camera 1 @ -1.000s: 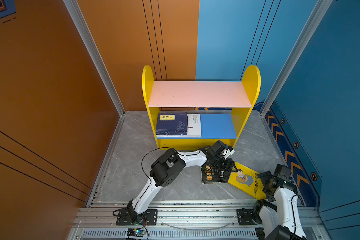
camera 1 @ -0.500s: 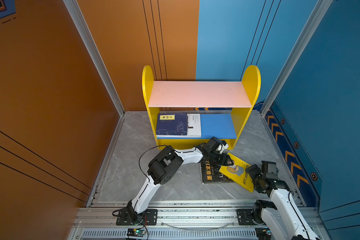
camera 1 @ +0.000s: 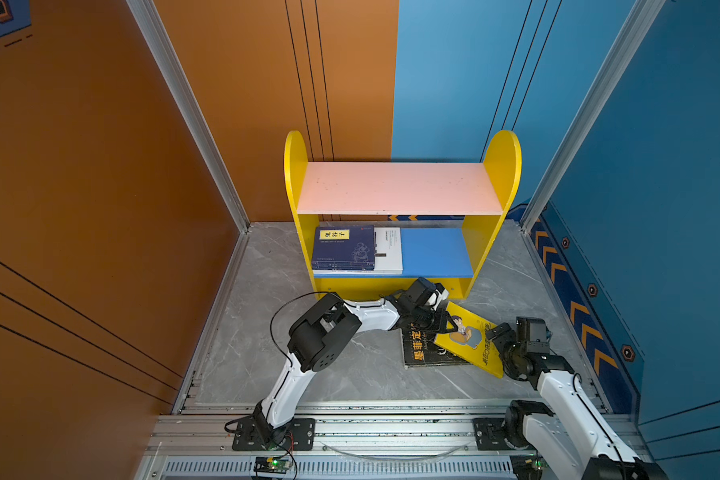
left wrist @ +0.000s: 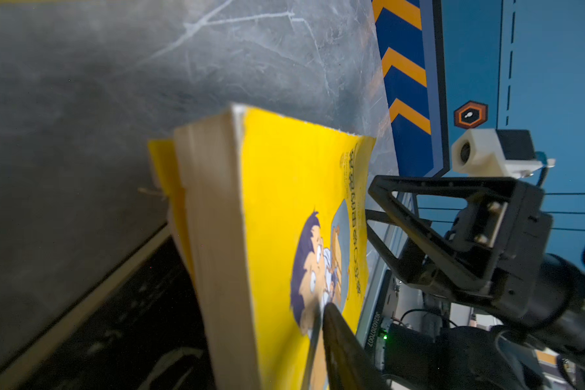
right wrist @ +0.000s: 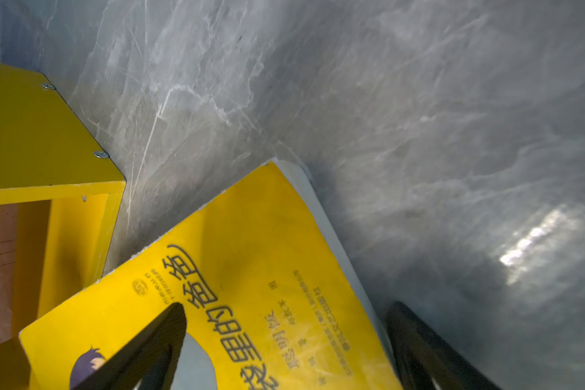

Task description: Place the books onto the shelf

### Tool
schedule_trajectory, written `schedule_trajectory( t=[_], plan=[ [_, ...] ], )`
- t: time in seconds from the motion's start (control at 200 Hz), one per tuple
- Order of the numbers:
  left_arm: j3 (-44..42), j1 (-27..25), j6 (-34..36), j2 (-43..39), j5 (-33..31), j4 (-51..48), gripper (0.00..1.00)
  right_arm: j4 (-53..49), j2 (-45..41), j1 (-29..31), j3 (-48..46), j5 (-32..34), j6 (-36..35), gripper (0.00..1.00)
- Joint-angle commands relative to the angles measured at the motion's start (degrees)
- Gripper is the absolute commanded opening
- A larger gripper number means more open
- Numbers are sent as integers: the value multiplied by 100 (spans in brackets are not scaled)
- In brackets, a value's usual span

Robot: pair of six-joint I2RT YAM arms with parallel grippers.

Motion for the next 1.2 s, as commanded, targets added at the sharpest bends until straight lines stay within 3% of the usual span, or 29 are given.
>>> schedule_trajectory(
  t=[0.0,0.155,0.345,0.746,0.971,1.197],
  plan=[
    [-81,-102,54,-426,36,457,34,-185,60,37,-169,-218,93,95],
    [-257,-149,182,-697,-54,505,11,-153,-125,7,-172,-298,65,95],
    [-564,-113,288,-1097,-204,551,0,64,-510,-157,-174,-553,31,98],
    [-1144,547,236,-2522,231,408,0,837,-1186,-827,200,-2276,-76,100],
    [-1288,1172,-410,-3199,66,459,0,877,-1167,-826,461,-2501,-66,100],
    [-855,1673,-710,-2959,26,507,0,971,-1069,-804,471,-2598,-22,100]
  ],
)
